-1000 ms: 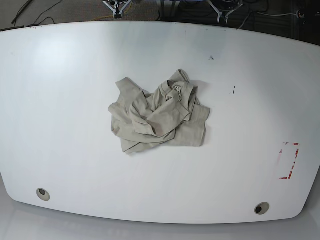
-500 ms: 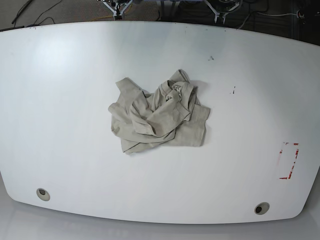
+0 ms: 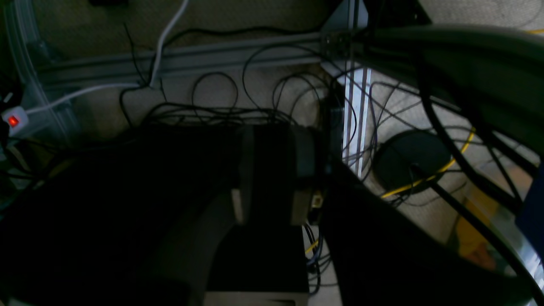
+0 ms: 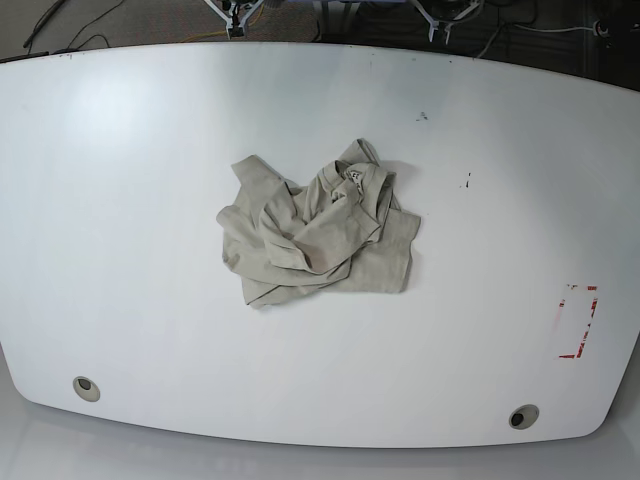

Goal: Layout the t-shirt on the table in an organized manner, then fold the t-shirt properly

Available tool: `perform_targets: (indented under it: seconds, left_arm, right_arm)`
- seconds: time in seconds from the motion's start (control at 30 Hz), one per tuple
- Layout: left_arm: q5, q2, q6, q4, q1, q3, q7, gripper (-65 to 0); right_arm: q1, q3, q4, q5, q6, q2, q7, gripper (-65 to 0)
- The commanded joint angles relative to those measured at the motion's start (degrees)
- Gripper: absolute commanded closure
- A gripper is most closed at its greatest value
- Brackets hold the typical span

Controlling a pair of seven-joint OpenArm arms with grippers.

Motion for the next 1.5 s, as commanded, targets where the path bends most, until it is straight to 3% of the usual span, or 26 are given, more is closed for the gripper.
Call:
perform_targets:
  seconds: [0.0, 1.13, 1.37, 1.47]
  left_arm:
    - [-0.02, -0.21, 0.32, 0.4, 0.33, 0.03, -0.5, -12.6]
    - [0.13, 0.25, 0.69, 0.21, 1.77, 0.21, 0.04, -13.4]
    - [0.13, 0.34, 0.69, 3.99, 4.58, 0.12, -0.67, -13.4]
    - [0.13, 0.43, 0.69, 6.1, 6.25, 0.04, -1.63, -13.5]
  right_arm:
    - [-0.03, 0.26, 0.25, 0.17, 0.34, 0.18, 0.01, -1.5]
    - [0.29, 0.31, -0.01, 0.17, 0.03, -0.16, 0.11, -2.1]
    - [-3.05, 0.4, 3.77, 0.17, -0.23, -0.24, 0.9, -2.4]
    - [-5.16, 0.4, 6.76, 0.17, -0.32, -0.33, 0.98, -5.4]
